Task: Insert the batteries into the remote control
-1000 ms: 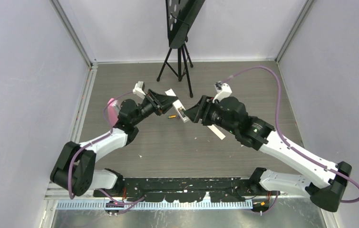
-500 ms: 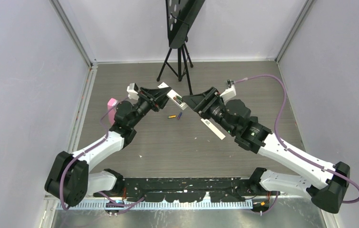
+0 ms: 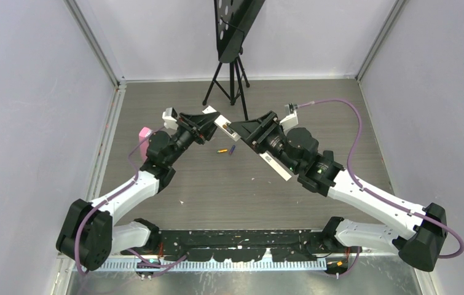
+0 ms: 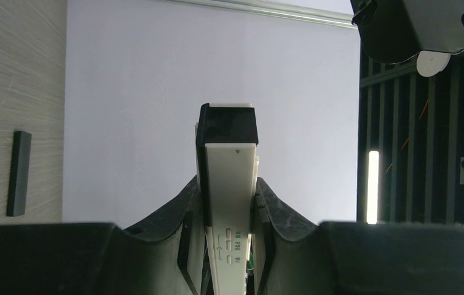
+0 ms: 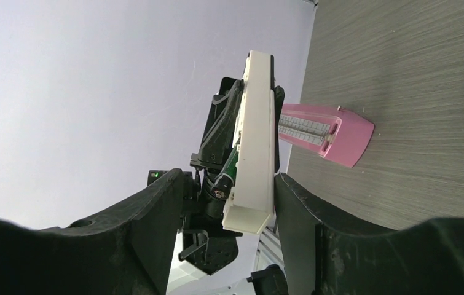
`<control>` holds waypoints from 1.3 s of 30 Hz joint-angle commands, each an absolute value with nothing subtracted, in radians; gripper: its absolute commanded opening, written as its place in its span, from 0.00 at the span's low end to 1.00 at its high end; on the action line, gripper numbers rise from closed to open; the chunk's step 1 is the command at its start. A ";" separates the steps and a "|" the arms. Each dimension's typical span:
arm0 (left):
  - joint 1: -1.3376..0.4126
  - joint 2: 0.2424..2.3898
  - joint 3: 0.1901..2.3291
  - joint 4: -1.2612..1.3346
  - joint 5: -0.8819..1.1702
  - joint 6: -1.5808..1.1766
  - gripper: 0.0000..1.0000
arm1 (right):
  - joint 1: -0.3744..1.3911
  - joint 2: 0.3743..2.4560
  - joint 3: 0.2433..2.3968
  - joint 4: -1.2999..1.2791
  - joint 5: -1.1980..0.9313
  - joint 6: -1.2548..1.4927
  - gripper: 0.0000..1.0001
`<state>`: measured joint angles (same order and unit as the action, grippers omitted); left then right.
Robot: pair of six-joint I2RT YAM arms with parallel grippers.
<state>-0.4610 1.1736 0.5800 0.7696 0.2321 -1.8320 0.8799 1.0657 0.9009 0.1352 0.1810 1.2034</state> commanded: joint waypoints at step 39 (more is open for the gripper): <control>-0.465 1.051 0.718 0.600 0.449 -1.187 0.00 | 0.882 1.027 0.831 -0.082 0.188 1.031 0.60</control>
